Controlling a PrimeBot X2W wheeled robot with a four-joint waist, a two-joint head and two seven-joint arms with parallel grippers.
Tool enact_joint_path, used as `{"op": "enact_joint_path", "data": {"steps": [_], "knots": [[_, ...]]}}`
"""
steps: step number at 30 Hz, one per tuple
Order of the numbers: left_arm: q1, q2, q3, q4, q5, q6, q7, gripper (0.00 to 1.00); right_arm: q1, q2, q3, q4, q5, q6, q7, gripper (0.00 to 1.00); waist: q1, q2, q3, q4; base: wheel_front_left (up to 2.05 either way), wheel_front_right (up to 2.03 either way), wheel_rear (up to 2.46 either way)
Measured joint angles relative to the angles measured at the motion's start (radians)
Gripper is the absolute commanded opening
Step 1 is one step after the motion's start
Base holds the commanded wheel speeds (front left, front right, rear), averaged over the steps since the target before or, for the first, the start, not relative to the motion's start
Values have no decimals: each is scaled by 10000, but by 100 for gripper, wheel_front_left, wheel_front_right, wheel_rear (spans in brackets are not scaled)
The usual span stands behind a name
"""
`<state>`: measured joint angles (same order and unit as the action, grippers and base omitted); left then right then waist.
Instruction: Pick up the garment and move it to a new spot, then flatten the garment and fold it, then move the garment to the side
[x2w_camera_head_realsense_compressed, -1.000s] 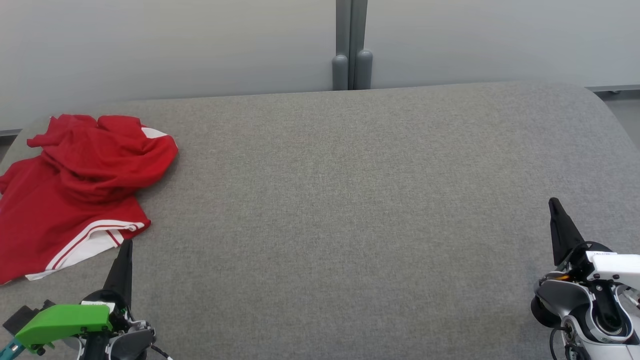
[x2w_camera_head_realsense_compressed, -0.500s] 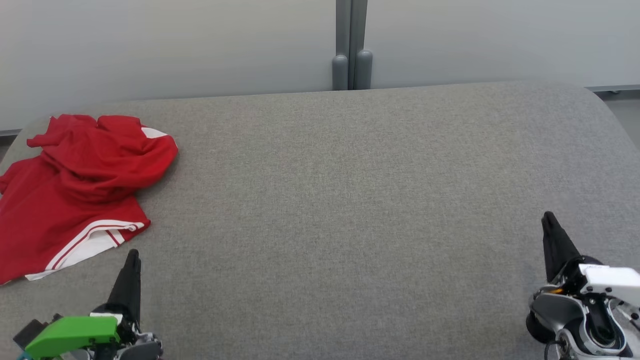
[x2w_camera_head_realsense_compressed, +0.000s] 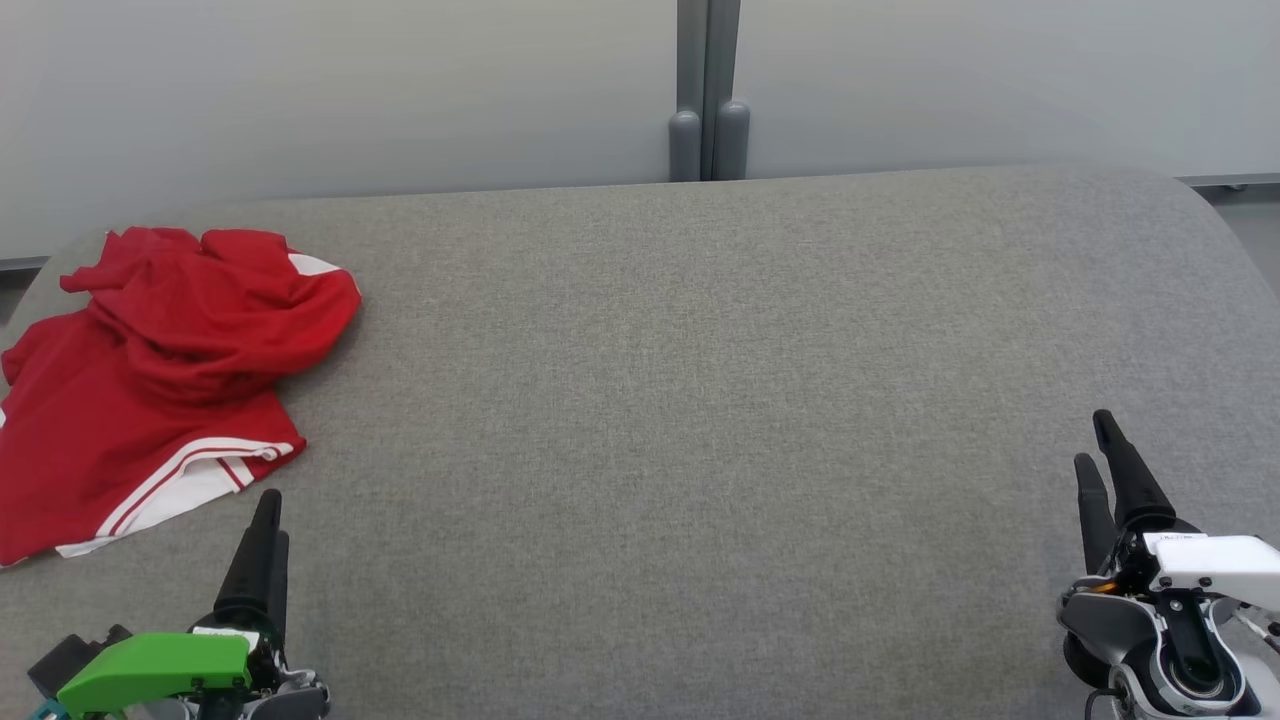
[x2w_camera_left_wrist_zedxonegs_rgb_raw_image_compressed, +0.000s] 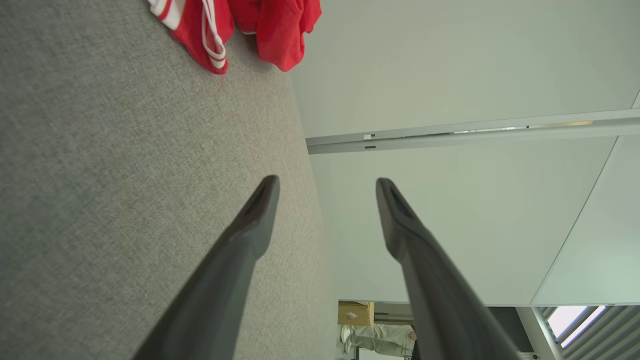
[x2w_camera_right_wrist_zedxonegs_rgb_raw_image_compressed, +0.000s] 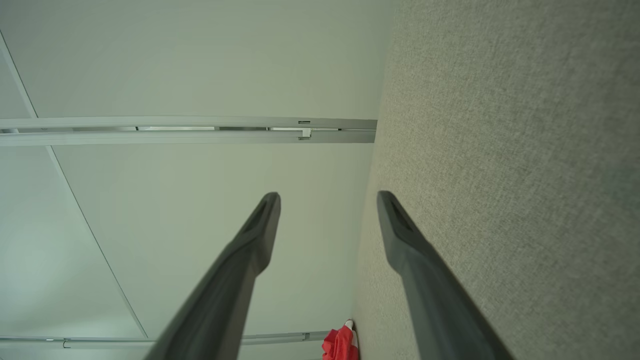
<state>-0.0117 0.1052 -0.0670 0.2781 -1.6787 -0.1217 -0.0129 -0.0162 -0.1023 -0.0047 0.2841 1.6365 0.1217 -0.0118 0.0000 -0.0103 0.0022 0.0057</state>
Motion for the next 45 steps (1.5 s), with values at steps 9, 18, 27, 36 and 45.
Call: {"op": "enact_joint_path", "data": {"steps": [9, 18, 27, 36, 45], "knots": [[-33, 322, -370, -35, 1285, 0, -270, 100, -6, -731, 155, -295, -1475, -184, -230, 100, 0, 0, -9, 57, 0, 0, 0], [-125, 550, -685, 8, 3001, 138, -516, 100, -12, -895, 876, -558, -3779, -637, -418, 100, 0, 0, -19, 106, 0, 0, 0], [-249, 556, -692, -75, 4454, 353, -732, 100, -8, -878, 1225, -562, -5248, -905, -673, 100, 0, 1, -48, 115, 0, 0, 0], [-251, 548, -809, -142, 5791, 443, -949, 100, -1, -874, 1406, -560, -6636, -1126, -859, 100, 0, 1, -95, 108, 0, 0, 0], [-251, 548, -917, -213, 6949, 527, -1127, 100, 22, -886, 1467, -552, -7856, -1256, -1081, 100, 0, 0, -126, 110, 0, 0, 0]]}}
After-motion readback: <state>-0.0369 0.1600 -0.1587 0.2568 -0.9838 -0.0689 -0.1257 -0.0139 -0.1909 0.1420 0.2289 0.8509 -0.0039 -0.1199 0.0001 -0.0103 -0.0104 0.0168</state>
